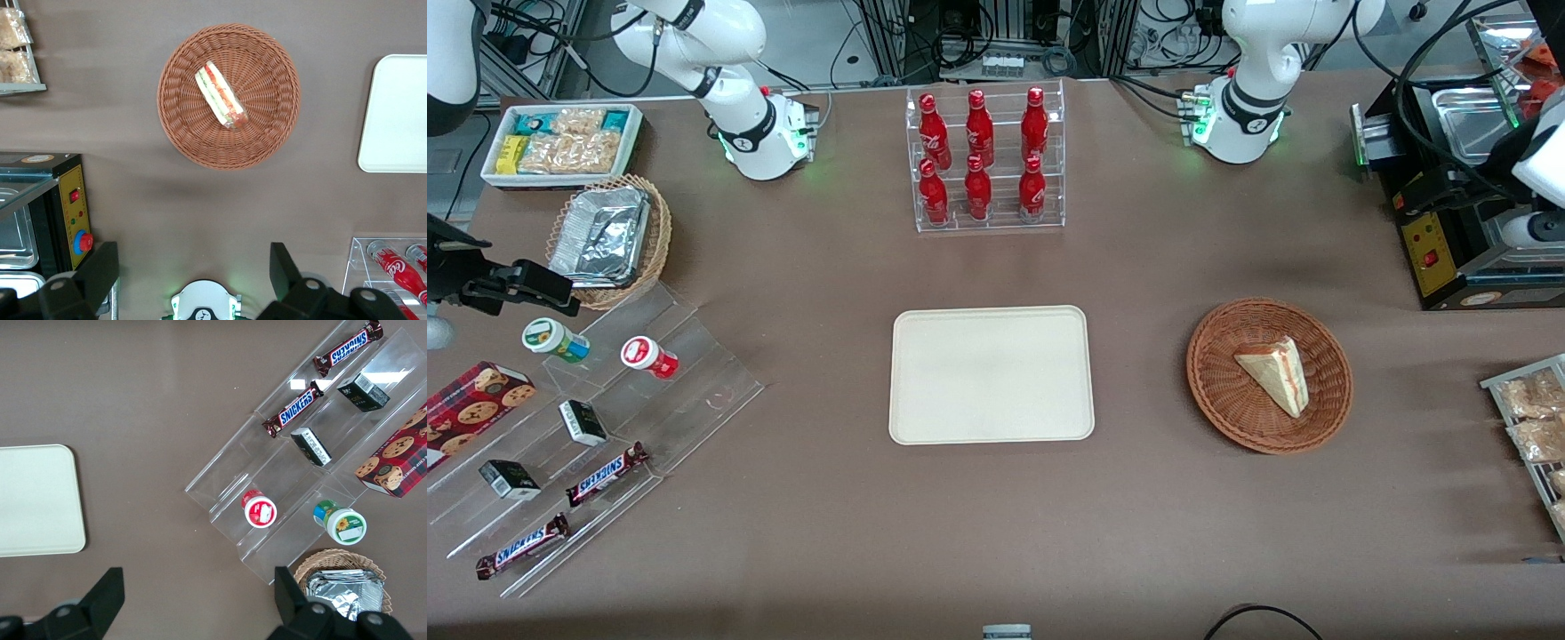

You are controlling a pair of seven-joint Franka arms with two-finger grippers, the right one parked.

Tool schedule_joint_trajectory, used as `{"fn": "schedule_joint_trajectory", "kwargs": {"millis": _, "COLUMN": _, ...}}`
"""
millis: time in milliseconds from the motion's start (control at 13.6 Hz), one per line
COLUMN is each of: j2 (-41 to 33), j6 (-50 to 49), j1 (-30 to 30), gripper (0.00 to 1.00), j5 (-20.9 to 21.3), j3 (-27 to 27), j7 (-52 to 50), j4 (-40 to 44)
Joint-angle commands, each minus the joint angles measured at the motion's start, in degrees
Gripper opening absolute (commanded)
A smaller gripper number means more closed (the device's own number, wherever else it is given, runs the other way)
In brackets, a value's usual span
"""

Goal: Place sandwich from basket to tray
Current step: 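Move the left gripper over the sandwich in the wicker basket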

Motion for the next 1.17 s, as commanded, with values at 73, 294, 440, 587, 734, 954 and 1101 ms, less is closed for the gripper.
{"fn": "schedule_joint_trajectory", "kwargs": {"millis": 73, "j2": -0.4, "j6": 0.2, "j1": 0.5, "gripper": 1.0, "j5": 0.3, "j3": -0.7, "j7": 1.1, "j4": -0.4}}
{"fn": "schedule_joint_trajectory", "kwargs": {"millis": 294, "j2": 2.1, "j6": 1.1, "j1": 0.3, "gripper": 1.0, "j5": 2.2, "j3": -0.7, "j7": 0.0, "j4": -0.5}}
{"fn": "schedule_joint_trajectory", "kwargs": {"millis": 440, "j2": 4.7, "j6": 3.9, "j1": 0.2, "gripper": 1.0, "j5": 3.0, "j3": -0.6, "j7": -3.9, "j4": -1.1}}
{"fn": "schedule_joint_trajectory", "kwargs": {"millis": 587, "j2": 5.8, "j6": 10.5, "j1": 0.1, "gripper": 1.0, "j5": 3.0, "j3": -0.6, "j7": -10.5, "j4": -5.2}}
{"fn": "schedule_joint_trajectory", "kwargs": {"millis": 734, "j2": 6.2, "j6": 18.8, "j1": -0.2, "gripper": 1.0, "j5": 3.1, "j3": -0.7, "j7": -22.0, "j4": -11.7}}
{"fn": "schedule_joint_trajectory", "kwargs": {"millis": 954, "j2": 6.7, "j6": 29.0, "j1": 0.1, "gripper": 1.0, "j5": 1.2, "j3": -0.6, "j7": -34.6, "j4": -18.5}}
{"fn": "schedule_joint_trajectory", "kwargs": {"millis": 1101, "j2": 6.1, "j6": 36.5, "j1": 0.1, "gripper": 1.0, "j5": 0.6, "j3": -0.6, "j7": -43.1, "j4": -24.1}}
